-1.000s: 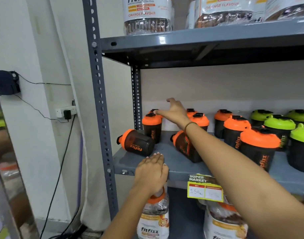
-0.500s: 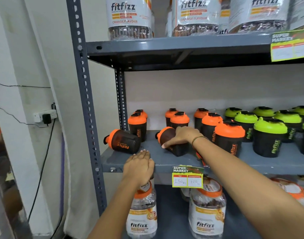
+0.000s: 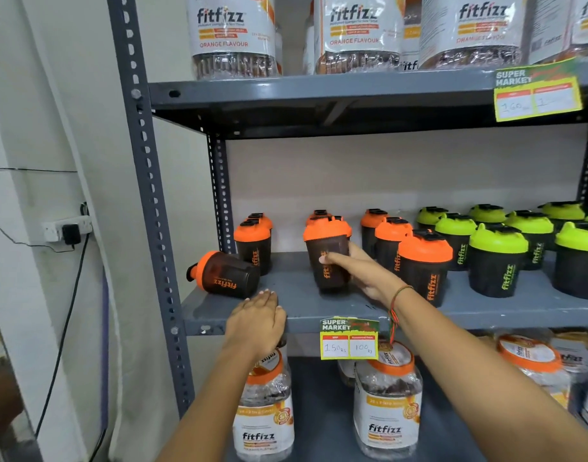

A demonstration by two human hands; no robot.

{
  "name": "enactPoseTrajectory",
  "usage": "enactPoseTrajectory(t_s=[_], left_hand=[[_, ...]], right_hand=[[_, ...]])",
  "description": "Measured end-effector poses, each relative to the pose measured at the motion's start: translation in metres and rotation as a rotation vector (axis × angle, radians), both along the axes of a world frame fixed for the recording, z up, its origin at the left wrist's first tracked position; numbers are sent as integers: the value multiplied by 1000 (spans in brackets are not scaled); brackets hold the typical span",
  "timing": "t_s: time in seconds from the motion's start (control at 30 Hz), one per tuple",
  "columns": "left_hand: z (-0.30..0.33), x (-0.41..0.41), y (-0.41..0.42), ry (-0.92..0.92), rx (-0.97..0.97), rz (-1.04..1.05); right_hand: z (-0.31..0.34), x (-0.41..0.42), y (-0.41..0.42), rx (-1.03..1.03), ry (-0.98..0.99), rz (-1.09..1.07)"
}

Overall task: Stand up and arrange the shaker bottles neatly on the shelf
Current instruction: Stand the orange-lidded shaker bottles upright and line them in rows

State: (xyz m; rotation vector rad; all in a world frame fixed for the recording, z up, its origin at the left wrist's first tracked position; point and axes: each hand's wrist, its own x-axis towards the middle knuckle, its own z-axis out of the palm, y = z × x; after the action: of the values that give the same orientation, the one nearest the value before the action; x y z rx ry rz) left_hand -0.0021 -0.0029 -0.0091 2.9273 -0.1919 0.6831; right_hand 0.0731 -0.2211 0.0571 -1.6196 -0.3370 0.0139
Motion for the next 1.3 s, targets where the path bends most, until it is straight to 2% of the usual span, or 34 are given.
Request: enactPoseTrajectory(t_s=[0.1, 0.23, 0.57, 0.73, 0.9, 1.0, 1.13, 1.3], left_hand=[[-1, 1, 1, 5, 2, -5], [-2, 3, 2, 6, 3, -3], [1, -2, 0, 7, 3, -8], [-1, -10, 3, -16, 6, -23], [-8, -40, 13, -112, 11, -28], [-15, -56, 30, -141, 27, -4], [-15, -62, 52, -144, 27, 116], [-2, -62, 66, -47, -38, 208]], right_hand=[[-11, 0, -8, 70, 4, 82], [-19, -2, -17, -36, 5, 107], [-16, -18, -17, -155, -92, 2], [-9, -41, -5, -74, -383, -259], [-4, -54, 19, -220, -745, -598], [9, -60, 41, -249, -975, -674], [28, -61, 78, -274, -1104, -571], [38, -38, 132, -506, -998, -313]])
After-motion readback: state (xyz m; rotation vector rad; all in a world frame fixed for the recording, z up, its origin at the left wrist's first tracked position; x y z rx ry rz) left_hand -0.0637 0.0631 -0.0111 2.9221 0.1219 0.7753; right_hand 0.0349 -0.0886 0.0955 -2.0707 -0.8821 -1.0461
